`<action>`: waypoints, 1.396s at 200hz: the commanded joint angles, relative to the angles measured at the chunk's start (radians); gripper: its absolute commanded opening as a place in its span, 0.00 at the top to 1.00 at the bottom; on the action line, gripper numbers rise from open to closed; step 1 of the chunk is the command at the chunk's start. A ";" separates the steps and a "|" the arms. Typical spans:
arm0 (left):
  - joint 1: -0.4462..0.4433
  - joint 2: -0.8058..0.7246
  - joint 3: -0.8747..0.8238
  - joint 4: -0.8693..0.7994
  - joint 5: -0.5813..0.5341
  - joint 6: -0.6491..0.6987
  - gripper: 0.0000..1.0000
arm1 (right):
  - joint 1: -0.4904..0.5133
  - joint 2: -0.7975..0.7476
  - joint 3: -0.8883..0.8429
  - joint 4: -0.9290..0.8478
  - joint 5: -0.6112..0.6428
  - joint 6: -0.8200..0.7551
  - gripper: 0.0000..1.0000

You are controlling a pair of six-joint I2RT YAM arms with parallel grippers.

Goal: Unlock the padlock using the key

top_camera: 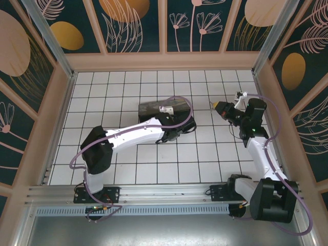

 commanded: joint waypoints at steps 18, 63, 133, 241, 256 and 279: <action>-0.001 -0.027 0.164 -0.210 0.042 -0.010 0.85 | 0.011 -0.023 0.050 -0.056 -0.024 -0.022 1.00; 0.017 0.039 0.403 -0.375 0.095 -0.010 0.84 | 0.016 -0.033 0.059 -0.075 -0.039 -0.016 1.00; 0.055 0.062 0.441 -0.368 0.149 0.016 0.82 | 0.018 -0.066 0.041 -0.123 -0.035 -0.053 1.00; 0.403 -0.044 0.233 0.089 0.400 0.604 0.33 | 0.436 -0.263 -0.120 -0.108 0.150 0.218 1.00; 0.465 -0.064 0.146 0.211 0.523 0.630 0.32 | 0.527 -0.273 -0.164 -0.043 0.230 0.294 1.00; 0.504 -0.056 0.096 0.268 0.631 0.680 0.33 | 0.644 -0.223 -0.231 0.156 0.311 0.399 1.00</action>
